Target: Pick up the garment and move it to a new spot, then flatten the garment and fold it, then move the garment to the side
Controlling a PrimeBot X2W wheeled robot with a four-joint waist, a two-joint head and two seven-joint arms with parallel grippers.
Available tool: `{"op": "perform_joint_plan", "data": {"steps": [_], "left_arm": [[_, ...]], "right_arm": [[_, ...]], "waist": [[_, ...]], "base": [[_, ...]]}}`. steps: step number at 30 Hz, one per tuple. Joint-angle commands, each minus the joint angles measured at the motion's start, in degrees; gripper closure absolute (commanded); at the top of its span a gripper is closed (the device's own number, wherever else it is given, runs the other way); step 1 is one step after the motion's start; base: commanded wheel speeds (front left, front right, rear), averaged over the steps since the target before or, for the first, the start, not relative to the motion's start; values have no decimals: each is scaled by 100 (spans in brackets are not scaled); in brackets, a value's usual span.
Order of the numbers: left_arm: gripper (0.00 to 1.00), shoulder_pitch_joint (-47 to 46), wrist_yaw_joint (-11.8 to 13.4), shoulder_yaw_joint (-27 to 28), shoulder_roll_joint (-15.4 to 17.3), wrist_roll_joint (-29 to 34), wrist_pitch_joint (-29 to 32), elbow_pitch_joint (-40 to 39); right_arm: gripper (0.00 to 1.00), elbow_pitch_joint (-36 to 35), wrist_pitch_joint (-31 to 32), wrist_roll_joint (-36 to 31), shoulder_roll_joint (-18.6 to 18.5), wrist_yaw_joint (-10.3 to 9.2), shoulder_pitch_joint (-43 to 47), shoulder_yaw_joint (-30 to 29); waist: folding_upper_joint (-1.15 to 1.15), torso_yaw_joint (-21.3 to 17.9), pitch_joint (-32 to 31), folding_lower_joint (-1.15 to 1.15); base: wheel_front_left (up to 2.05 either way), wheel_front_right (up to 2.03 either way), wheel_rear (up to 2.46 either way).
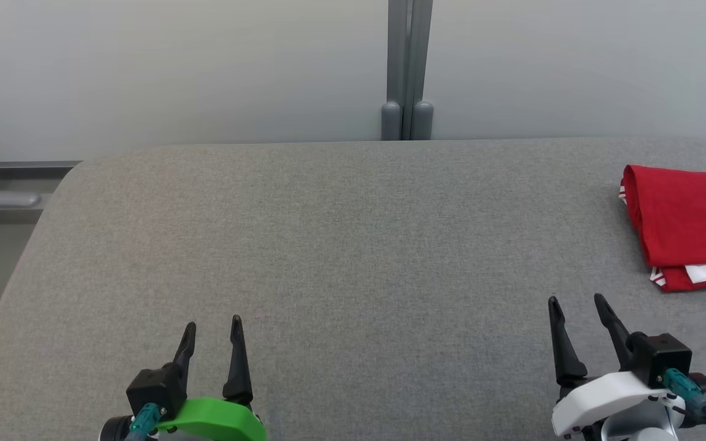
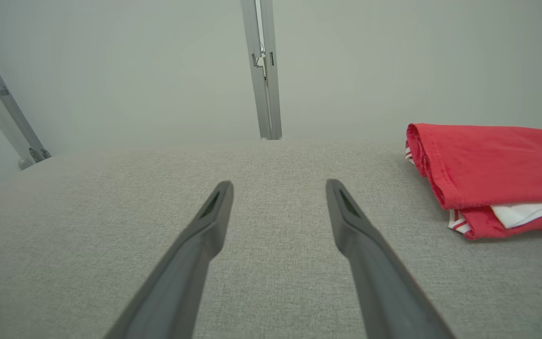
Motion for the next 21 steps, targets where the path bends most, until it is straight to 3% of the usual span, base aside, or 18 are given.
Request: {"op": "perform_joint_plan", "data": {"steps": [1,21], "left_arm": [[0,106,-28,4,-21,6,-15,-5],[0,-71,-102,-61,-36,52,-16,300]], "right_arm": [[0,-30,29,92,-9,-10,103,60],[0,-125,85,90,-10,-10,177,86]], "waist": [[0,3,-1,0],[0,-13,10,0]], "base": [[0,0,0],[0,0,0]]}}
